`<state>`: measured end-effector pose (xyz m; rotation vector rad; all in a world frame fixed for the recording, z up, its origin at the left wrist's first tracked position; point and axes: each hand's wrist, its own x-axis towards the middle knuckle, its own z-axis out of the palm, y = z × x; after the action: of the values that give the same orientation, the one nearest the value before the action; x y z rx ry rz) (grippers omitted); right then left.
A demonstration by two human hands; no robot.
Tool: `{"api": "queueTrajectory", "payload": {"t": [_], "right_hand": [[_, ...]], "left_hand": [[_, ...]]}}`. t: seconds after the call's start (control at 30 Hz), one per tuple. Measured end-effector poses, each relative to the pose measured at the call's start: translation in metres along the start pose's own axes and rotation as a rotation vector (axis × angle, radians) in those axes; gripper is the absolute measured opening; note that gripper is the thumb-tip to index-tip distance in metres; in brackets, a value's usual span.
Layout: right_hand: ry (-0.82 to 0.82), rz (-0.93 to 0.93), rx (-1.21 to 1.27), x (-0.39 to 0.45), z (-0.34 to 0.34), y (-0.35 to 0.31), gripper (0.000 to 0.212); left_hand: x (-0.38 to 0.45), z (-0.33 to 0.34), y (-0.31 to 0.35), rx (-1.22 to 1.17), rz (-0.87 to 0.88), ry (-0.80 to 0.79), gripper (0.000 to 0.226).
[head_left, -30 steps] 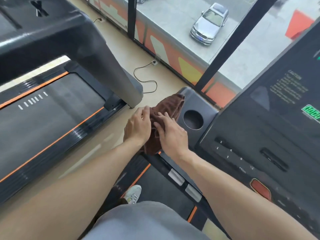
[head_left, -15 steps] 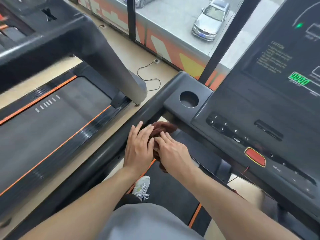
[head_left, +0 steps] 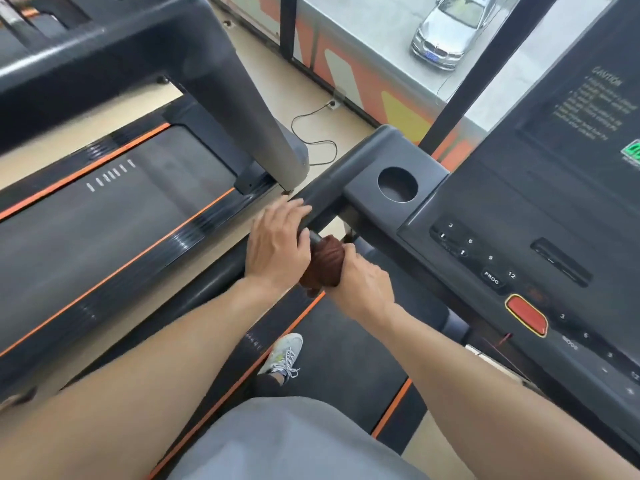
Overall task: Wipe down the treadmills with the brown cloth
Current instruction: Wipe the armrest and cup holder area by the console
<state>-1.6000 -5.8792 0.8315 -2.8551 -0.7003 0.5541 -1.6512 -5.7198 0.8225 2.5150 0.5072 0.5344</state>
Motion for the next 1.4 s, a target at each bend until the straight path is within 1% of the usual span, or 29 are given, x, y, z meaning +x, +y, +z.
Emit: {"api": "queueTrajectory", "payload": {"t": [0.03,0.07,0.13,0.17,0.2,0.23,0.27,0.37,0.47,0.57,0.63,0.7,0.73,0.8,0.9,0.97,1.03,1.1,1.2,1.23,1.27,1.33,1.4], "right_hand": [[0.004,0.008,0.025,0.007,-0.001,-0.003,0.060],[-0.012,0.017,0.043,0.014,-0.003,-0.006,0.061],[-0.086,0.008,0.093,0.028,-0.007,-0.008,0.069],[-0.128,-0.009,0.132,0.036,-0.008,-0.009,0.073],[-0.168,-0.026,0.176,0.042,-0.009,-0.009,0.077],[-0.197,-0.049,0.241,0.046,-0.009,-0.008,0.079],[-0.216,-0.068,0.311,0.050,-0.010,-0.007,0.076],[-0.307,-0.102,0.415,0.053,-0.016,0.001,0.060],[-0.419,-0.040,0.346,0.042,-0.022,0.020,0.055],[-0.536,0.013,0.251,0.021,-0.025,0.052,0.041],[-0.583,0.060,0.202,0.008,-0.029,0.068,0.039],[-0.551,0.096,0.177,-0.001,-0.028,0.070,0.041],[-0.491,0.095,0.152,-0.002,-0.025,0.065,0.042],[-0.304,0.055,0.097,0.002,-0.017,0.042,0.043],[-0.018,0.001,0.102,0.016,0.000,-0.002,0.052],[0.078,-0.033,0.114,0.028,0.005,-0.021,0.046],[0.032,-0.050,0.127,0.035,0.003,-0.024,0.037],[-0.108,-0.045,0.195,0.040,-0.008,-0.021,0.029],[-0.352,-0.066,0.326,0.055,-0.023,-0.014,0.031],[-0.415,-0.055,0.363,0.058,-0.026,-0.013,0.038],[-0.462,-0.020,0.405,0.061,-0.028,-0.010,0.043],[-0.510,0.037,0.450,0.058,-0.029,-0.004,0.042],[-0.484,0.042,0.390,0.048,-0.028,0.002,0.039]], "left_hand": [[0.015,-0.004,-0.001,0.046,-0.047,-0.050,0.040],[0.030,-0.006,-0.002,0.085,-0.100,-0.126,0.043],[0.050,-0.008,0.000,0.118,-0.240,-0.317,0.053],[0.056,-0.006,0.002,0.135,-0.316,-0.391,0.059],[0.058,-0.003,0.002,0.176,-0.365,-0.421,0.066],[0.059,-0.001,0.004,0.227,-0.382,-0.423,0.071],[0.059,0.001,0.005,0.269,-0.380,-0.403,0.074],[0.056,0.004,0.004,0.310,-0.372,-0.355,0.078],[0.057,0.004,0.003,0.325,-0.364,-0.339,0.076],[0.055,0.007,0.005,0.340,-0.339,-0.320,0.074],[0.055,0.009,0.003,0.361,-0.323,-0.304,0.074],[0.056,0.011,0.002,0.377,-0.309,-0.295,0.074],[0.056,0.012,0.002,0.383,-0.302,-0.289,0.073],[0.057,0.012,0.002,0.396,-0.284,-0.278,0.073],[0.057,0.011,0.004,0.403,-0.272,-0.286,0.072],[0.057,0.010,0.005,0.399,-0.283,-0.285,0.072],[0.058,0.011,0.005,0.404,-0.290,-0.284,0.071],[0.059,0.011,0.005,0.420,-0.295,-0.293,0.070],[0.057,0.015,0.001,0.411,-0.289,-0.298,0.070],[0.055,0.017,-0.002,0.398,-0.257,-0.286,0.070],[0.053,0.018,-0.004,0.401,-0.185,-0.254,0.070],[0.048,0.017,-0.007,0.416,0.037,-0.202,0.064],[0.039,0.016,-0.009,0.502,0.308,-0.277,0.054]]}}
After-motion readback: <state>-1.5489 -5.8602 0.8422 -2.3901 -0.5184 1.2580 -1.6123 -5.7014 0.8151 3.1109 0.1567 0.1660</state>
